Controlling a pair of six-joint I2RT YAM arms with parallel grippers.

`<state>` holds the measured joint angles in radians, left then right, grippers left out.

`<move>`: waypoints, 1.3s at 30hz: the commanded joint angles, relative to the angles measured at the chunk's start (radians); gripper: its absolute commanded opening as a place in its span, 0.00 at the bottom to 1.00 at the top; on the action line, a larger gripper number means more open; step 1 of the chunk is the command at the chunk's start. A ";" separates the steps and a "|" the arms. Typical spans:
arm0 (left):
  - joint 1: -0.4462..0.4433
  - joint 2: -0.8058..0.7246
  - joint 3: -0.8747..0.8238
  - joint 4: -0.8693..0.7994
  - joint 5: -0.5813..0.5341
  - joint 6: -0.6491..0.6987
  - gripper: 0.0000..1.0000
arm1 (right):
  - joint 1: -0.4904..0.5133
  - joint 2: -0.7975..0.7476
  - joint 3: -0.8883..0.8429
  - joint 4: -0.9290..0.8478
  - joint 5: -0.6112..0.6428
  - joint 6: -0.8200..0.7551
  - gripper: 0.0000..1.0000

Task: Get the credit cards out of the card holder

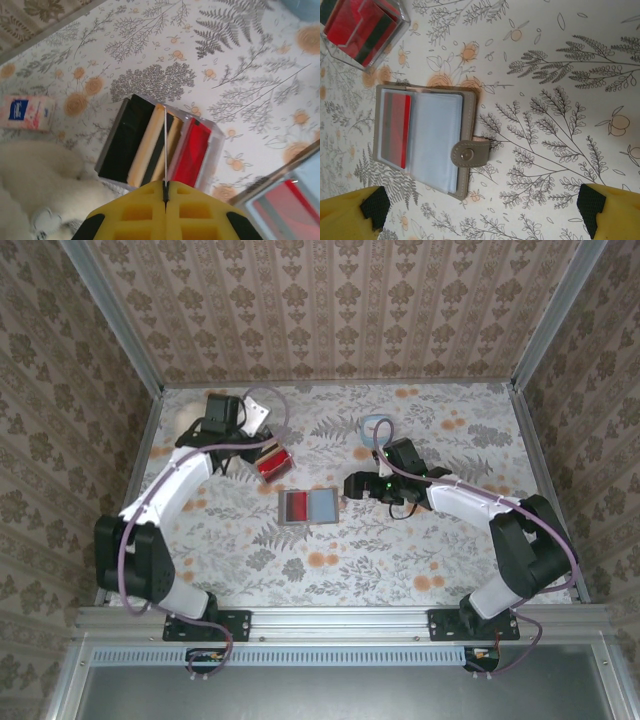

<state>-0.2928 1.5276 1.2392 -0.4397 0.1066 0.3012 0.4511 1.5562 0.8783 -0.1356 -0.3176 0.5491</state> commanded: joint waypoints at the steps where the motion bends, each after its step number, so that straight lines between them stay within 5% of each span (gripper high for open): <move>1: 0.031 0.066 0.095 -0.053 0.030 0.172 0.00 | -0.006 -0.013 -0.015 0.059 0.019 0.003 1.00; 10: 0.071 0.258 0.313 -0.219 0.017 0.237 0.00 | -0.008 0.048 -0.010 0.077 -0.014 0.020 1.00; 17: 0.075 0.332 0.364 -0.266 0.079 0.272 0.00 | -0.014 0.087 0.005 0.081 -0.041 0.029 1.00; 39: 0.078 0.453 0.464 -0.321 0.030 0.315 0.05 | -0.026 0.104 0.016 0.067 -0.055 0.036 1.00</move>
<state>-0.2218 1.9572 1.6638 -0.7345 0.1417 0.5976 0.4305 1.6493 0.8722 -0.0669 -0.3527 0.5789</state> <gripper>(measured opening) 0.052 0.999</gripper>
